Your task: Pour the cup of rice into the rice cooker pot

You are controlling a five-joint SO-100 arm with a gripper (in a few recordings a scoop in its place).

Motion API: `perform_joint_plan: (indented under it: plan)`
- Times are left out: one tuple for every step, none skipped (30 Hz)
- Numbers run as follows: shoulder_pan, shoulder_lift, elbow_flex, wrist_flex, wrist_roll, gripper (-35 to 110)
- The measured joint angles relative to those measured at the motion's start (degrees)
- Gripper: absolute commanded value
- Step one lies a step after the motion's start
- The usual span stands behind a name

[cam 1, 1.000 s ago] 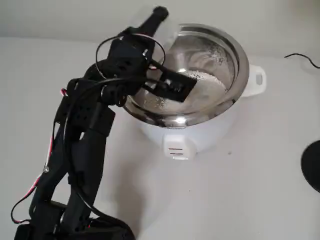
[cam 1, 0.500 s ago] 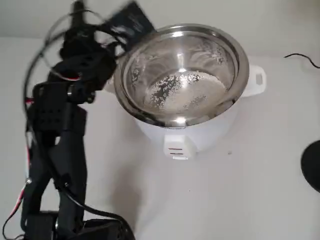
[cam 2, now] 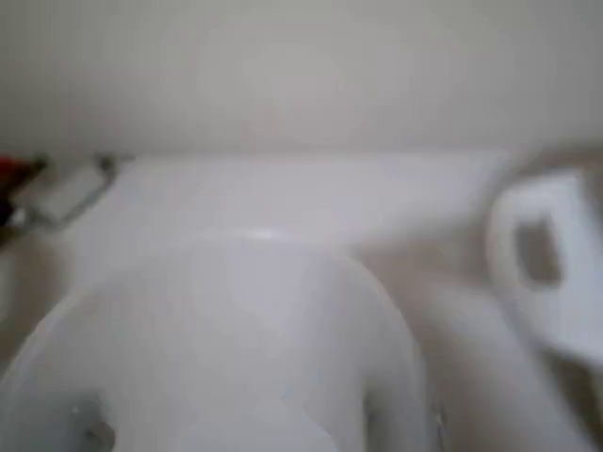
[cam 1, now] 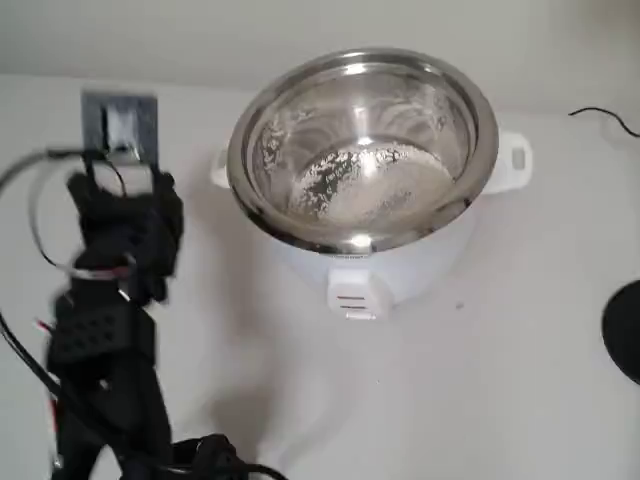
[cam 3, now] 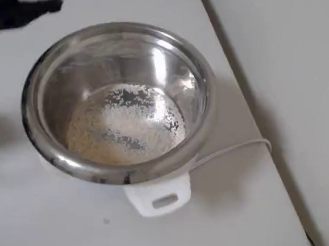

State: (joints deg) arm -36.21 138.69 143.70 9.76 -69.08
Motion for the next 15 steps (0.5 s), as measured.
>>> perform_joint_plan:
  plan:
    - [-0.5,0.4,3.8,-3.7,-0.7,18]
    - [-1.0,0.5,7.5,-7.6,-1.6,18]
    - [-1.4,0.4,10.8,-11.7,-2.5,18]
    - [-1.9,-0.4,13.4,-15.5,-3.8,19]
    - [-2.3,-1.8,15.5,-19.0,-4.5,19]
    - [-2.6,-3.3,17.1,-22.4,-5.0,19]
    - [-2.8,-4.8,18.4,-25.1,-5.7,19]
    - [-3.0,-8.3,19.1,-29.9,-6.2,19]
    - [-3.1,-10.5,19.7,-32.9,-7.0,20]
    - [-3.1,-12.7,20.0,-35.3,-7.7,20]
    - [-3.1,-17.1,19.6,-40.7,-8.2,20]
    - [-3.1,-23.1,19.3,-47.2,-9.4,20]
    - [-3.1,-30.1,19.2,-54.2,-10.8,21]
    - [-3.1,-36.7,19.2,-59.9,-11.5,22]
    - [-3.1,-42.7,18.7,-65.5,-12.2,23]
